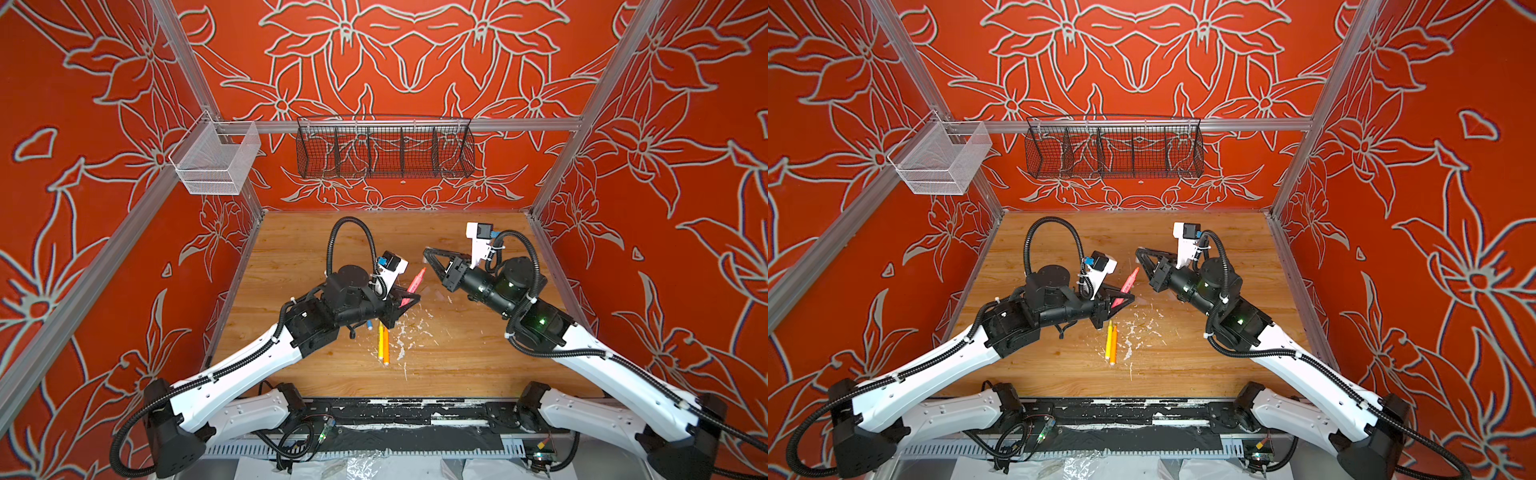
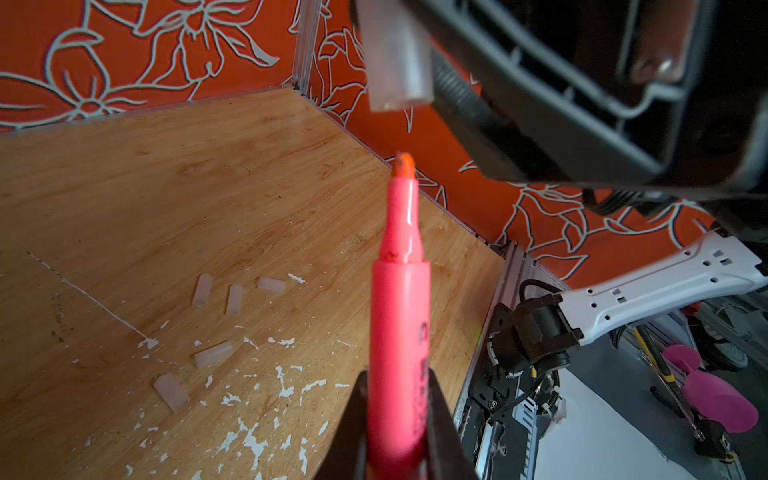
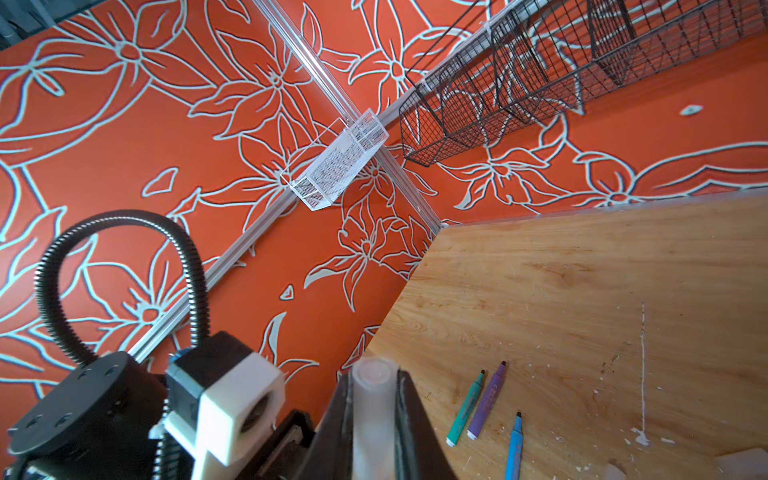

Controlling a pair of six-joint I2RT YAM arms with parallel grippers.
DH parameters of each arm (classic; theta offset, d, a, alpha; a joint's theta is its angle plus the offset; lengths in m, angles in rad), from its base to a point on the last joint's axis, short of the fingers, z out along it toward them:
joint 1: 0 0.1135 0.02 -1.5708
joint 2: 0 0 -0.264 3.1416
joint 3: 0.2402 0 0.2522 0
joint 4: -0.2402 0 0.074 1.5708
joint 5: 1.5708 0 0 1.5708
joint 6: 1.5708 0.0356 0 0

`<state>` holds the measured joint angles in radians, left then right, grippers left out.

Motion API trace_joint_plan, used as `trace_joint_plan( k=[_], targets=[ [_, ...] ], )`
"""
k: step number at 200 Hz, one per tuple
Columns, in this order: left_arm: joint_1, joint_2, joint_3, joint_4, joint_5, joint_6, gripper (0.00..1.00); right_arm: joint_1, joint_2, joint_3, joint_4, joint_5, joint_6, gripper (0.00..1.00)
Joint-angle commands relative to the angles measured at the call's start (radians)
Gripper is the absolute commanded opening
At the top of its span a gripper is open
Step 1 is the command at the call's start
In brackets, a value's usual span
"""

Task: Insert the pens into the pen caps
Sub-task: 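Lower the cap onto the pink marker's tip held by the left gripper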

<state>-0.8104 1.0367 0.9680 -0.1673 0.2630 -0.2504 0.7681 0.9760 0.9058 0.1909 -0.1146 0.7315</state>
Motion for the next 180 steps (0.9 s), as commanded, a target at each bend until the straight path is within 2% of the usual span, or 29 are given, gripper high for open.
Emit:
trace_joint_plan(
  k=[1,50,106,180],
  targets=[
    [0.004,-0.035,-0.006,0.047,-0.018,0.005,0.00,0.005,-0.008,-0.038,0.052,0.040,0.057,0.13],
    [0.004,-0.035,-0.006,0.048,-0.021,0.005,0.00,0.006,0.001,-0.055,0.094,0.003,0.098,0.12],
    [0.004,-0.030,-0.004,0.047,-0.019,0.005,0.00,0.006,-0.039,-0.032,0.068,0.044,0.074,0.12],
    [0.004,-0.026,-0.003,0.047,-0.021,0.008,0.00,0.006,-0.020,-0.039,0.165,-0.032,0.122,0.12]
  ],
)
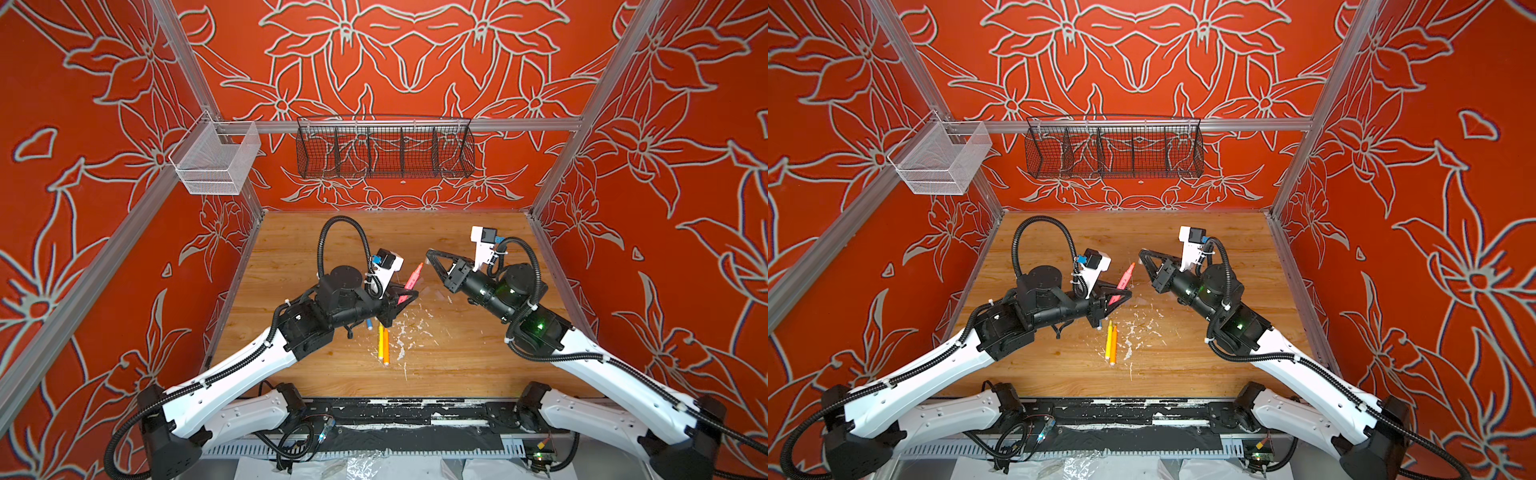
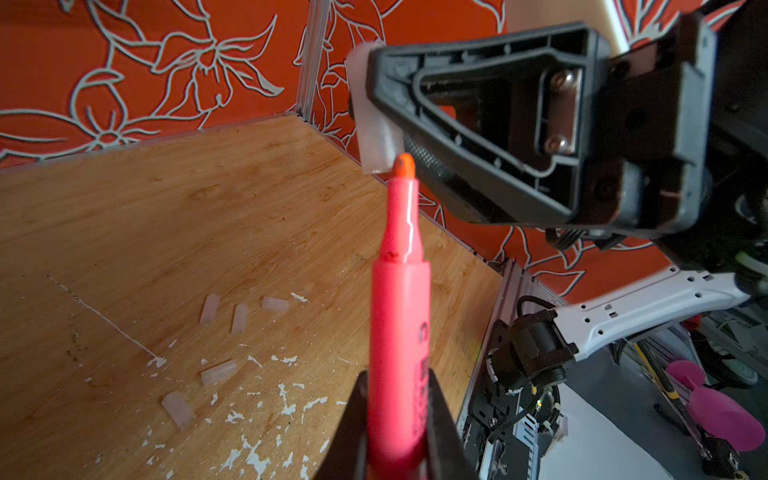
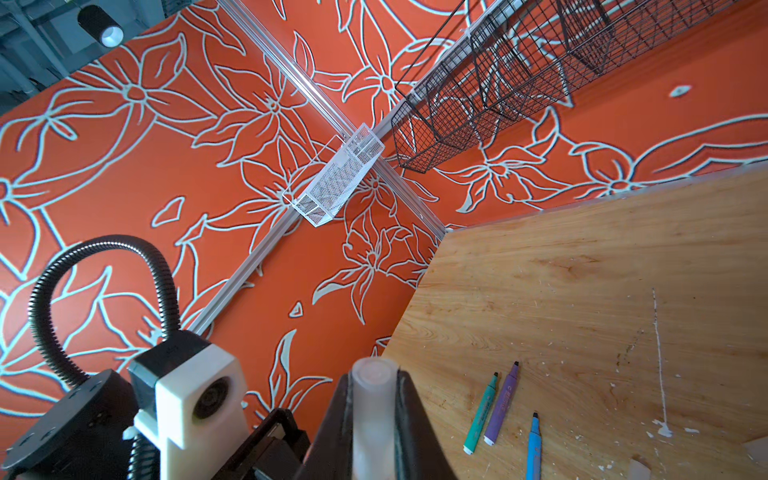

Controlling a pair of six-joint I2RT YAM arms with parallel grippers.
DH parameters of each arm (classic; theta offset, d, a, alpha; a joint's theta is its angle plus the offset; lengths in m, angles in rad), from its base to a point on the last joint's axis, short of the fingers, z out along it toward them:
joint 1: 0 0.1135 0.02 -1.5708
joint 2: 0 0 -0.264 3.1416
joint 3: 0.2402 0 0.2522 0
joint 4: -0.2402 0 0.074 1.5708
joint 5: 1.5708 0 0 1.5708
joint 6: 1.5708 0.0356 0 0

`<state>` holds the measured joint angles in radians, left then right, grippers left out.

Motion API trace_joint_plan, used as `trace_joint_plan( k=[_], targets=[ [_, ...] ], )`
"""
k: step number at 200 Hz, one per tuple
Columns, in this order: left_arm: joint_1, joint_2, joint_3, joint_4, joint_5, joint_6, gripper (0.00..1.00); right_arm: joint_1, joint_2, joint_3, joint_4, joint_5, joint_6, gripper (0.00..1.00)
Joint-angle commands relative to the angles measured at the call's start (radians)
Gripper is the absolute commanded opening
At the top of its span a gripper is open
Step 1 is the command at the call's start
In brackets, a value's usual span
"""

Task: Insert the pens into the pen caps
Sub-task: 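Lower the cap onto the pink marker's tip held by the left gripper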

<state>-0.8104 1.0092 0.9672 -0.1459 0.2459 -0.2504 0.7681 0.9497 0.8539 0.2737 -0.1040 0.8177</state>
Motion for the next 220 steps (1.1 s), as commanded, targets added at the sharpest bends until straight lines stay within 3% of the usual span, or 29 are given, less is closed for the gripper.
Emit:
trace_joint_plan(
  k=[1,137,220],
  targets=[
    [0.004,0.002,-0.002,0.026,-0.003,0.008,0.00,0.007,0.007,0.014,0.084,-0.044,0.036,0.12],
    [0.004,0.002,-0.004,0.024,-0.031,0.009,0.00,0.026,0.050,-0.010,0.153,-0.080,0.085,0.12],
    [0.004,-0.057,-0.040,0.051,-0.103,-0.008,0.00,0.040,0.046,-0.065,0.180,-0.063,0.114,0.12]
  ],
)
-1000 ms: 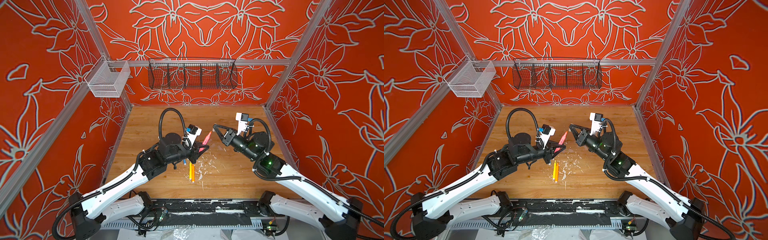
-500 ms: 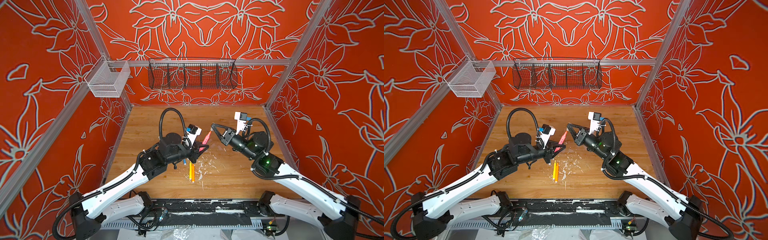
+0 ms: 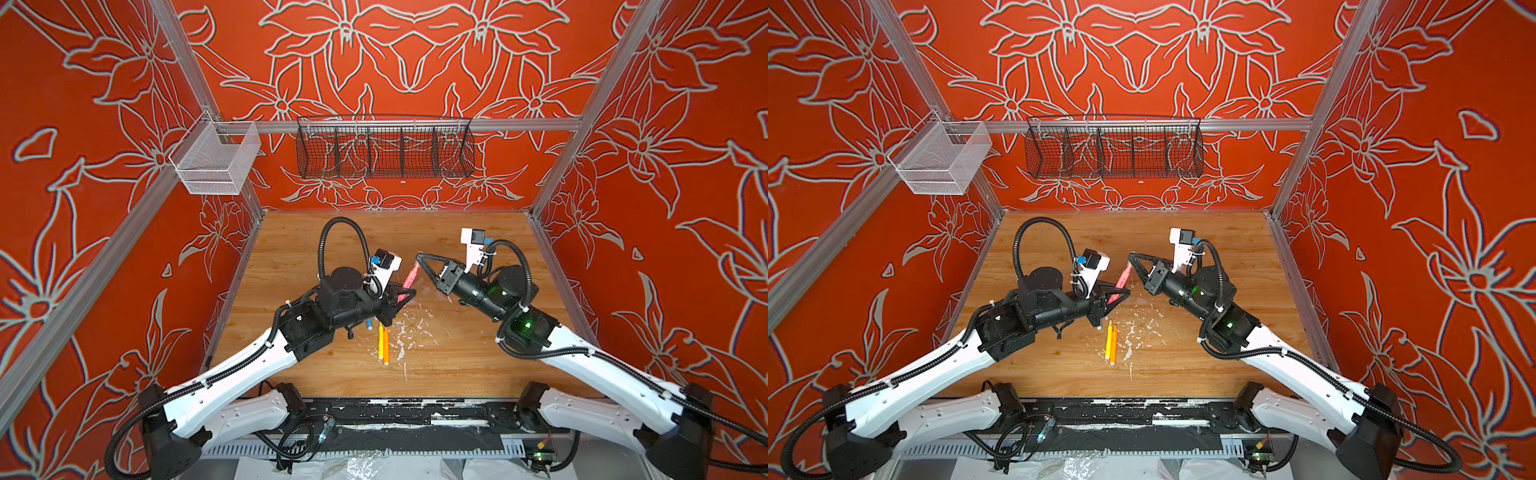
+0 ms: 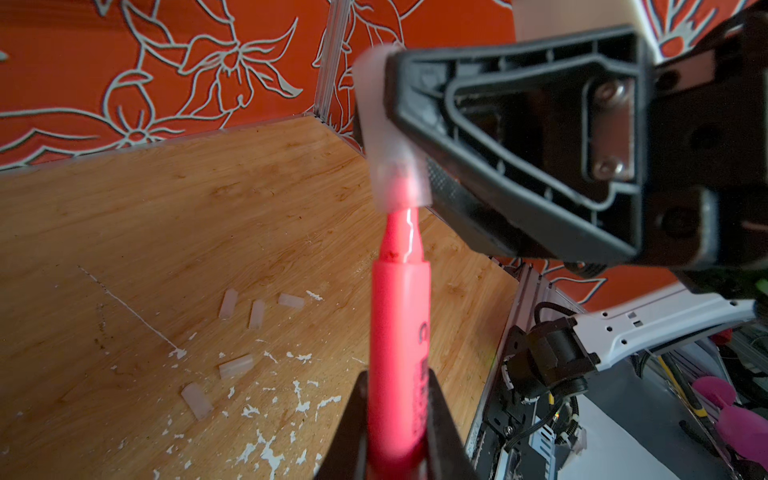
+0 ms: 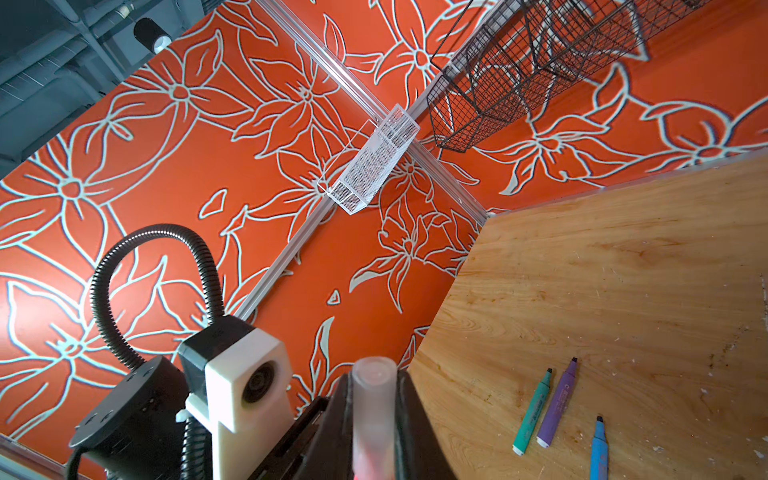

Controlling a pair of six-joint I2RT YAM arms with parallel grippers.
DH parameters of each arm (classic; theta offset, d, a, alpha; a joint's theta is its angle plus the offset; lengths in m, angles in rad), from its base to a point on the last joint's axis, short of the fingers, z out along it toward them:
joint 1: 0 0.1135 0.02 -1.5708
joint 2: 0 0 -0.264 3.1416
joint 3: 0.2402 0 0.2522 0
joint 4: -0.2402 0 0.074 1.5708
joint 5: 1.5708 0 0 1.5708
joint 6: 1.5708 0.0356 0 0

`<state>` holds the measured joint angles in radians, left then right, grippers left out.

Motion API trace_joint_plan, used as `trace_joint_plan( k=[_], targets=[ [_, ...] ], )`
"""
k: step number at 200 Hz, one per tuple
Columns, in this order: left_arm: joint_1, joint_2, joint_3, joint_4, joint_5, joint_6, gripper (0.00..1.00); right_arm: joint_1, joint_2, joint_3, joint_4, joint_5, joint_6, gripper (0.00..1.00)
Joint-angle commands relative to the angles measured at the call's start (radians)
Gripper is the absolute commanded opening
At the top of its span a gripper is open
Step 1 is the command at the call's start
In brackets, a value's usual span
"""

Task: Insert the pens into the pen caps
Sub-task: 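Lower the cap onto the pink marker's tip held by the left gripper, then push the cap down over the marker tip with the right gripper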

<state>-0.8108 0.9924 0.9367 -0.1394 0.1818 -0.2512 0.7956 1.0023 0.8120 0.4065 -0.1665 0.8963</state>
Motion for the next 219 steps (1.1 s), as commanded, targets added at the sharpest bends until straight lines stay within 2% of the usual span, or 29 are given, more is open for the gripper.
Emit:
trace_joint_plan(
  k=[1,31,57,65,80,92,108,127,163,185,219],
  targets=[
    [0.005,-0.041,-0.010,0.045,-0.040,-0.008,0.00,0.014,-0.006,-0.026,0.050,-0.001,0.036,0.12],
    [0.005,-0.036,-0.019,0.064,-0.052,-0.009,0.00,0.068,0.002,-0.091,0.179,0.030,0.076,0.12],
    [0.004,-0.028,-0.020,0.070,-0.059,-0.011,0.00,0.130,0.009,-0.098,0.217,0.075,0.042,0.17],
    [0.005,-0.026,-0.020,0.071,-0.059,-0.012,0.00,0.148,0.010,-0.095,0.209,0.092,0.024,0.22],
    [0.005,-0.028,-0.024,0.073,-0.058,-0.013,0.00,0.166,0.015,-0.097,0.203,0.118,0.002,0.39],
    [0.005,-0.033,-0.027,0.074,-0.059,-0.014,0.00,0.168,0.009,-0.101,0.192,0.135,-0.007,0.48],
    [0.005,-0.038,-0.029,0.075,-0.059,-0.014,0.00,0.171,-0.013,-0.108,0.162,0.166,-0.020,0.58],
    [0.004,-0.044,-0.029,0.073,-0.053,-0.008,0.00,0.171,-0.052,-0.102,0.096,0.202,-0.048,0.65],
    [0.005,-0.042,-0.031,0.073,-0.043,0.012,0.00,0.171,-0.138,-0.059,-0.080,0.268,-0.105,0.71],
    [0.004,-0.037,-0.032,0.084,-0.007,0.026,0.00,0.169,-0.167,-0.033,-0.160,0.301,-0.135,0.71],
    [0.004,-0.028,-0.029,0.091,0.046,0.047,0.00,0.169,-0.163,0.061,-0.276,0.292,-0.198,0.70]
  ],
)
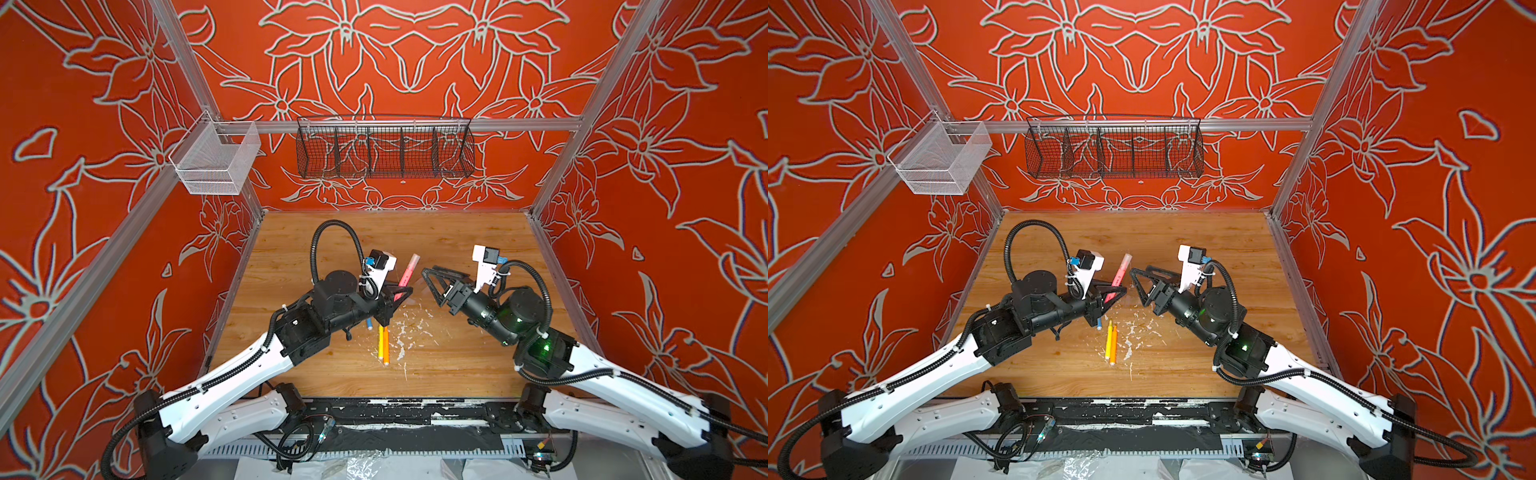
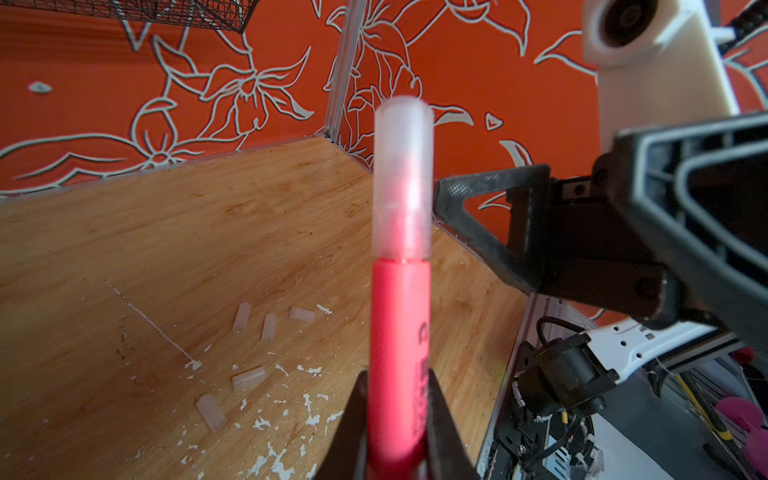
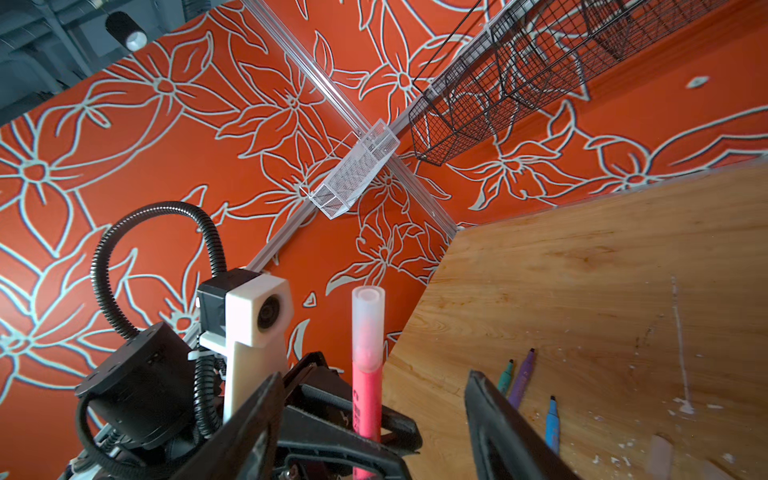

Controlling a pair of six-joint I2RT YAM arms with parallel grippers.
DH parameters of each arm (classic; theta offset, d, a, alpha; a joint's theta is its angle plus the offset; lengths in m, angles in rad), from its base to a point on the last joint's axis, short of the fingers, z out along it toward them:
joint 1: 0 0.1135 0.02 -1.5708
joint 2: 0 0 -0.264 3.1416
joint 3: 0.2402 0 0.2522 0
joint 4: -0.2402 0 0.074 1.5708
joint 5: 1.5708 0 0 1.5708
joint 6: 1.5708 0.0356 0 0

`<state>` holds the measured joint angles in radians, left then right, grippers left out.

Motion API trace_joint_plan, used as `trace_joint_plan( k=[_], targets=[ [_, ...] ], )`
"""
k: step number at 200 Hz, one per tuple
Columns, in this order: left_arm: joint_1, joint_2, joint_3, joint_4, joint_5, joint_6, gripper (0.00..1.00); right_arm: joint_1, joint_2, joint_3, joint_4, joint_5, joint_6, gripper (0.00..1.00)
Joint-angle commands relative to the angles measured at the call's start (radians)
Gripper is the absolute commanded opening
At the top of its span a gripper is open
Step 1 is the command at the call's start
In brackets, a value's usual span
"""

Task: Insert the pens into the pen caps
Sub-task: 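Push the cap down over the marker tip with the right gripper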

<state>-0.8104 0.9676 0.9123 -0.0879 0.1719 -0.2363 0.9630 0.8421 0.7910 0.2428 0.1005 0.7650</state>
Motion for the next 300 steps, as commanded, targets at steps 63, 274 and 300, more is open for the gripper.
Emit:
trace_joint_plan(
  k=[63,274,300],
  targets=[
    [0.004,0.002,-0.003,0.051,0.140,0.056,0.00,0.002,0.049,0.212,-0.236,0.049,-0.082,0.70],
    [0.004,-0.026,-0.013,0.046,0.112,0.048,0.00,0.000,0.205,0.296,-0.257,-0.021,-0.037,0.00],
    [0.004,-0.018,-0.001,0.032,0.073,0.030,0.00,0.003,0.215,0.229,-0.221,-0.039,-0.003,0.00]
  ],
)
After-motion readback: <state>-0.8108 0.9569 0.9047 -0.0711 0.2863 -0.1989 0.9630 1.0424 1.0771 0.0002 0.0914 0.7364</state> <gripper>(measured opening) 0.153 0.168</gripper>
